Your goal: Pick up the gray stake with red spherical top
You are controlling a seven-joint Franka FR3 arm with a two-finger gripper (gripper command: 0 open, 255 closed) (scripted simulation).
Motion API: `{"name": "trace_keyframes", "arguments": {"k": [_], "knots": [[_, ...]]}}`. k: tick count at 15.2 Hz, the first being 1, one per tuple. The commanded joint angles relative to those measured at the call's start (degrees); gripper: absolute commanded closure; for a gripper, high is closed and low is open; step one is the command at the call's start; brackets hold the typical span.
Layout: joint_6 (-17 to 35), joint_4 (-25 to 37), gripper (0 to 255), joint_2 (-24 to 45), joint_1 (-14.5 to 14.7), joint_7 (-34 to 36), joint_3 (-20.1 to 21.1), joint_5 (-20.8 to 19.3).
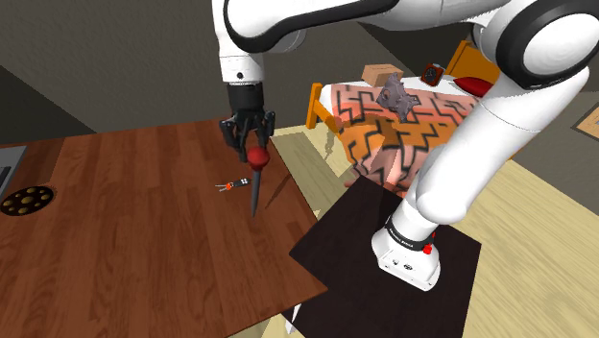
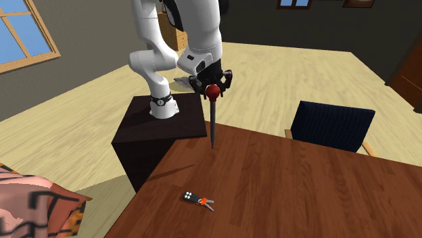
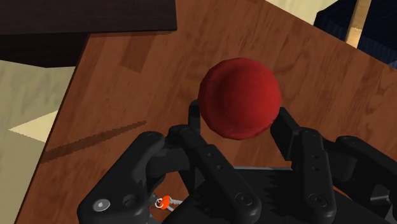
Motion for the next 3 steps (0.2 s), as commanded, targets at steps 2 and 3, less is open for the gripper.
{"name": "trace_keyframes", "arguments": {"k": [2,3], "knots": [[-1.69,1.16,255,-0.52,-0.09,0.23,-0.15,0.01],[-1.69,1.17,255,-0.51,-0.09,0.23,-0.15,0.01]]}}
